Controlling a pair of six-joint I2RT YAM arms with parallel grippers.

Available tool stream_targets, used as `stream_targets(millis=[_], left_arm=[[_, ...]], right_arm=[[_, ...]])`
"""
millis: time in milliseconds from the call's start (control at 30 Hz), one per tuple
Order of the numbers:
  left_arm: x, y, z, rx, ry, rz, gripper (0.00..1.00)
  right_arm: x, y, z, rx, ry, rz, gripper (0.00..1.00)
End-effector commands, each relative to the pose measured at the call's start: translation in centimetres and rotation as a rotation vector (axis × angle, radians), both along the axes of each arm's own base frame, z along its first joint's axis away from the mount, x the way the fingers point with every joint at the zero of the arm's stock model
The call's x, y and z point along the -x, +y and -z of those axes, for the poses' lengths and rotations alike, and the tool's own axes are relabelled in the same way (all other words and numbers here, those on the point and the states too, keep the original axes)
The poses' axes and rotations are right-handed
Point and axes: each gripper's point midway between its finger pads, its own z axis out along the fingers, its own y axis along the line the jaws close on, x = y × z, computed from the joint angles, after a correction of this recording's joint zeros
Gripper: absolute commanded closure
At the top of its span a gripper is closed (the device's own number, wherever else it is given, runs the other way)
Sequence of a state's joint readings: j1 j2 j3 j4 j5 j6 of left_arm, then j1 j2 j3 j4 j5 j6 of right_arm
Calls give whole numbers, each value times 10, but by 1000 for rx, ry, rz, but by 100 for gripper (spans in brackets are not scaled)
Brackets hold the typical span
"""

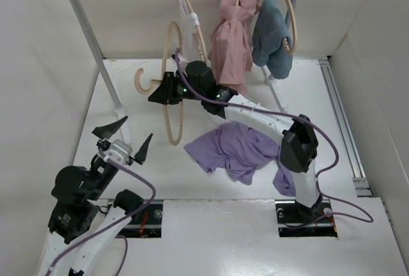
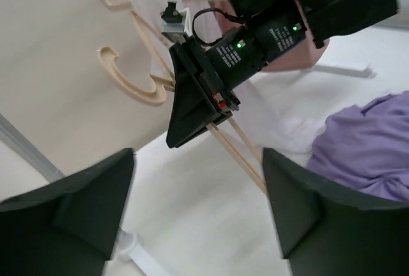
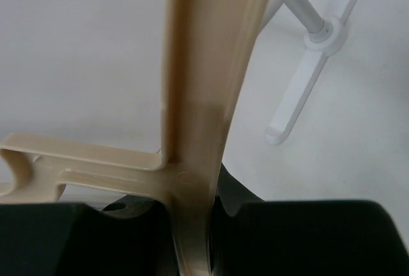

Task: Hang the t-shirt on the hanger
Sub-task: Grab a hanger with the right arm

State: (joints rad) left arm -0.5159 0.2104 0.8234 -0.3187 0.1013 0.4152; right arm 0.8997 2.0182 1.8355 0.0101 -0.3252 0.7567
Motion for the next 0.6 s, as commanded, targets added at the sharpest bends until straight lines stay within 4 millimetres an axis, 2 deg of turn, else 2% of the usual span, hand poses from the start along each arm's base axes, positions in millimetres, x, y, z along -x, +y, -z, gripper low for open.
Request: stream_targets(millis=[0, 33, 100, 133, 167, 200, 233, 267, 300, 433, 500, 533, 567], left_arm=[[16, -9, -25, -31, -75, 89, 29], [13, -9, -26, -48, -87, 85, 36], [5, -5, -28, -85, -120, 43, 49], [-1, -4, -31, -132, -163, 19, 53], [-4, -4, -30, -167, -185, 12, 53], [-6, -4, -28, -204, -207, 4, 53], [-10, -12, -19, -254, -219, 40, 49], [-10, -15, -21, -337, -287, 49, 39], [-9, -19, -19, -385, -321, 73, 37], [-11, -35, -19, -590, -496, 136, 31], [-16, -45, -6, -718, -500, 200, 29], [-17, -47, -1, -788, -510, 225, 29], [-18, -51, 6, -904, -532, 272, 29]], right_arm=[[17, -11, -60, -61, -185, -169, 100], [16, -14, -47, -36, -169, -187, 100], [23, -23, -38, -19, -154, -217, 100], [27, -26, -33, -11, -143, -227, 100], [27, -32, -19, 13, -131, -233, 100], [30, -36, -23, 15, -160, -237, 100], [30, -43, -17, 37, -149, -246, 100], [31, -45, -11, 62, -145, -251, 100], [35, -49, -9, 82, -163, -268, 100], [52, -59, 12, 149, -123, -346, 100], [60, -66, 24, 173, -97, -361, 100], [68, -67, 22, 173, -97, -371, 100], [74, -68, 32, 186, -88, -372, 100]])
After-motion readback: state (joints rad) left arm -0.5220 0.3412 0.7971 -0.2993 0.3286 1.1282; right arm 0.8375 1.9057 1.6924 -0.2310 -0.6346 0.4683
